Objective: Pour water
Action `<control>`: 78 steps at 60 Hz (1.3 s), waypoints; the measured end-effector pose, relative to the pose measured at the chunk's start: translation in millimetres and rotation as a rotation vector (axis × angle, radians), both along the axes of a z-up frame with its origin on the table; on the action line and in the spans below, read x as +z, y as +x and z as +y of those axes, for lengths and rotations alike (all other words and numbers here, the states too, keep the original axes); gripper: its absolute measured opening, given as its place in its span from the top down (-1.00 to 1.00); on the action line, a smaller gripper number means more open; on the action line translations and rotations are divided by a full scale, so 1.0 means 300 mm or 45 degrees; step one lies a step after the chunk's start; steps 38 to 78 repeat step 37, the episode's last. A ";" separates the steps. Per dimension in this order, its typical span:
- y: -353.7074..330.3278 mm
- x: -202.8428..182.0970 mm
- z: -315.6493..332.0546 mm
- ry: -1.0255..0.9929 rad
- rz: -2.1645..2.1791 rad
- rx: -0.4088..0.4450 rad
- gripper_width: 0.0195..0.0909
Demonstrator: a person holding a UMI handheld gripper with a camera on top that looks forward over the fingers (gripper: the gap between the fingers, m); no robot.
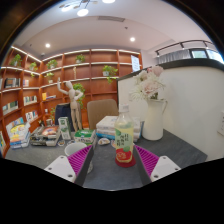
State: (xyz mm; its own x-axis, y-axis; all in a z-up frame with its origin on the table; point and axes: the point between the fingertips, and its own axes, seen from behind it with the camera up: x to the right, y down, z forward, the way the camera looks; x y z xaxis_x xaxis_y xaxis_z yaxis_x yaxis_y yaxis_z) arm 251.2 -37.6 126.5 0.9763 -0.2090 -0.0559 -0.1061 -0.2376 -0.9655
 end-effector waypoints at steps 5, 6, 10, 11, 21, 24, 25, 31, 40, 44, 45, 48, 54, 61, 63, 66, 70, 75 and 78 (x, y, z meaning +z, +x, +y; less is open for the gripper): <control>-0.028 0.021 -0.084 0.008 0.006 0.002 -0.71; -0.034 0.025 -0.100 0.012 0.005 0.001 -0.71; -0.050 0.045 -0.162 0.020 0.003 -0.017 -0.70; -0.055 0.050 -0.175 0.022 0.000 -0.020 -0.70; -0.077 0.079 -0.274 0.007 -0.060 -0.048 -0.71; -0.091 0.095 -0.292 0.017 -0.080 -0.041 -0.71; -0.095 0.101 -0.298 0.021 -0.084 -0.040 -0.71; -0.119 0.129 -0.324 0.040 -0.097 -0.035 -0.71; -0.131 0.148 -0.335 0.061 -0.097 -0.031 -0.72; -0.131 0.148 -0.335 0.061 -0.097 -0.031 -0.72; -0.131 0.148 -0.335 0.061 -0.097 -0.031 -0.72; -0.131 0.148 -0.335 0.061 -0.097 -0.031 -0.72; -0.131 0.148 -0.335 0.061 -0.097 -0.031 -0.72; -0.131 0.148 -0.335 0.061 -0.097 -0.031 -0.72; -0.131 0.148 -0.335 0.061 -0.097 -0.031 -0.72; -0.131 0.148 -0.335 0.061 -0.097 -0.031 -0.72; -0.131 0.148 -0.335 0.061 -0.097 -0.031 -0.72; -0.131 0.148 -0.335 0.061 -0.097 -0.031 -0.72; -0.131 0.148 -0.335 0.061 -0.097 -0.031 -0.72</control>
